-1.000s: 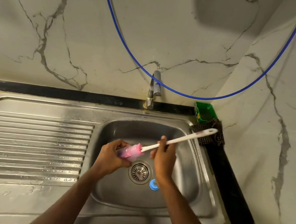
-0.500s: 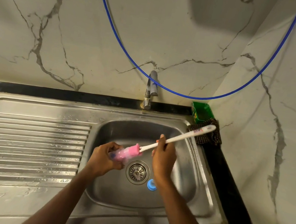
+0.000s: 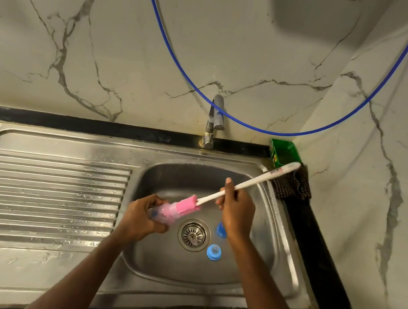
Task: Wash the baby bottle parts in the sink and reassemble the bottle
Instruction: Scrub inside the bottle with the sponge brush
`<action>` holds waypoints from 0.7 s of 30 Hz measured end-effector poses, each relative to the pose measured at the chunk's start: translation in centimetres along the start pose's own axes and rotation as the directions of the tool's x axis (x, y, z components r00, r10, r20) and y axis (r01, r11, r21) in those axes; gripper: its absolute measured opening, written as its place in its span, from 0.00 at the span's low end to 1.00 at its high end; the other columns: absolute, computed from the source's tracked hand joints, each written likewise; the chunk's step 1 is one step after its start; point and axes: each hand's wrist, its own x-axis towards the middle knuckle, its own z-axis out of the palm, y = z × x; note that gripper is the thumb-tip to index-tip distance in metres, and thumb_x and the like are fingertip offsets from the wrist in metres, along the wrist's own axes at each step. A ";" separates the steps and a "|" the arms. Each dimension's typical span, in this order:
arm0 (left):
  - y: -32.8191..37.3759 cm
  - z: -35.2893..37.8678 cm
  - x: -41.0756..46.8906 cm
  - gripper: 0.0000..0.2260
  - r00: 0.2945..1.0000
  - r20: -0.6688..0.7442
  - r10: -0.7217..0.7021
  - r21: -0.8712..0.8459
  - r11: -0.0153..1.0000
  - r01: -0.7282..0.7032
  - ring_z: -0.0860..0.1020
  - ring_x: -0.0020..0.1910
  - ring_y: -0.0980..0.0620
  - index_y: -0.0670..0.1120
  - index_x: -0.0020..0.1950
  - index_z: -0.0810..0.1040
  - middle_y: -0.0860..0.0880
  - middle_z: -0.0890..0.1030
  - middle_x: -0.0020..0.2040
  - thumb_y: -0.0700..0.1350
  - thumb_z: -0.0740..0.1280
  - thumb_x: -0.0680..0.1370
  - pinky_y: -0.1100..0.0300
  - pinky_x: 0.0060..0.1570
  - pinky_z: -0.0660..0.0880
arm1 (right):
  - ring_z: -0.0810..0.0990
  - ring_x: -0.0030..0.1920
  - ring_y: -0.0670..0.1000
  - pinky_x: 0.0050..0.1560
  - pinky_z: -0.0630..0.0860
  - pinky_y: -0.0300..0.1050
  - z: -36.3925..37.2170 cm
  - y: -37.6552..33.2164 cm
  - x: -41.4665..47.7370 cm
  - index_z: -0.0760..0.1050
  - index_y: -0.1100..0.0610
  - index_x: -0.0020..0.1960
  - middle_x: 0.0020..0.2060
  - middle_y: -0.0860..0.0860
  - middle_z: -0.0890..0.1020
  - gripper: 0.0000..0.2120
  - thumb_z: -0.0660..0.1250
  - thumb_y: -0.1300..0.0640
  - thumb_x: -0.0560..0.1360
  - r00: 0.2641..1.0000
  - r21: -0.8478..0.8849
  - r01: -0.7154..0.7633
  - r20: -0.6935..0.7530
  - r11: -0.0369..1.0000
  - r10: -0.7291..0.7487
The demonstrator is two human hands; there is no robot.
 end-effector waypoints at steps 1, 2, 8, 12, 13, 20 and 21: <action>0.2 0.2 0.1 0.24 1.000 -0.003 0.000 -0.010 1.000 0.000 0.78 0.41 0.70 0.52 0.48 0.79 0.58 0.82 0.42 0.39 0.83 0.57 0.77 0.36 0.71 | 0.78 0.28 0.51 0.36 0.74 0.47 0.4 0.2 -0.8 0.76 0.60 0.38 0.26 0.52 0.79 0.20 0.60 0.46 0.79 0.999 0.036 -0.001 -0.047 0.999 0.003; 0.3 0.5 0.2 0.24 1.000 -0.001 0.002 -0.026 1.000 -0.002 0.78 0.41 0.69 0.50 0.49 0.80 0.57 0.82 0.42 0.39 0.83 0.57 0.76 0.37 0.71 | 0.77 0.26 0.52 0.34 0.74 0.46 1.3 0.2 -1.9 0.75 0.61 0.39 0.25 0.54 0.79 0.20 0.60 0.47 0.79 0.999 0.054 -0.010 -0.031 0.999 0.012; -0.8 0.6 -0.1 0.25 1.000 -0.001 0.009 -0.001 1.000 -0.009 0.80 0.40 0.62 0.53 0.48 0.81 0.57 0.84 0.42 0.42 0.83 0.55 0.71 0.38 0.74 | 0.79 0.26 0.50 0.37 0.75 0.45 -0.3 0.7 0.2 0.74 0.55 0.27 0.21 0.52 0.79 0.24 0.63 0.42 0.76 0.999 -0.090 0.032 -0.001 0.995 -0.032; 0.7 1.3 0.3 0.24 0.998 0.030 0.052 -0.015 0.999 -0.051 0.80 0.42 0.63 0.50 0.49 0.82 0.56 0.83 0.44 0.40 0.83 0.56 0.73 0.39 0.74 | 0.78 0.24 0.52 0.33 0.76 0.48 1.6 0.7 -2.2 0.73 0.58 0.31 0.21 0.53 0.77 0.20 0.64 0.47 0.77 1.000 -0.016 0.001 0.000 1.000 -0.001; 0.7 1.2 0.3 0.24 0.998 0.027 0.061 -0.017 0.998 -0.060 0.80 0.42 0.64 0.50 0.49 0.82 0.56 0.83 0.44 0.39 0.83 0.56 0.74 0.40 0.74 | 0.78 0.24 0.52 0.34 0.77 0.49 1.4 0.6 -1.9 0.74 0.58 0.31 0.21 0.54 0.77 0.20 0.64 0.47 0.77 0.997 -0.046 -0.006 0.083 0.999 0.010; 0.9 0.7 0.7 0.25 0.997 0.010 0.071 -0.001 0.997 -0.071 0.80 0.44 0.64 0.50 0.50 0.81 0.57 0.83 0.45 0.42 0.83 0.56 0.74 0.40 0.73 | 0.77 0.23 0.54 0.32 0.75 0.48 1.2 -0.5 -1.9 0.70 0.55 0.28 0.21 0.52 0.75 0.19 0.62 0.52 0.77 0.993 0.032 0.013 -0.114 0.999 -0.009; 0.9 0.7 0.8 0.25 0.997 0.014 0.076 -0.006 0.997 -0.076 0.80 0.44 0.63 0.50 0.50 0.81 0.57 0.83 0.45 0.43 0.83 0.56 0.72 0.41 0.75 | 0.77 0.23 0.54 0.31 0.77 0.49 1.4 -0.4 -2.0 0.70 0.55 0.28 0.21 0.51 0.75 0.20 0.63 0.52 0.77 0.999 0.026 0.005 -0.045 1.000 -0.003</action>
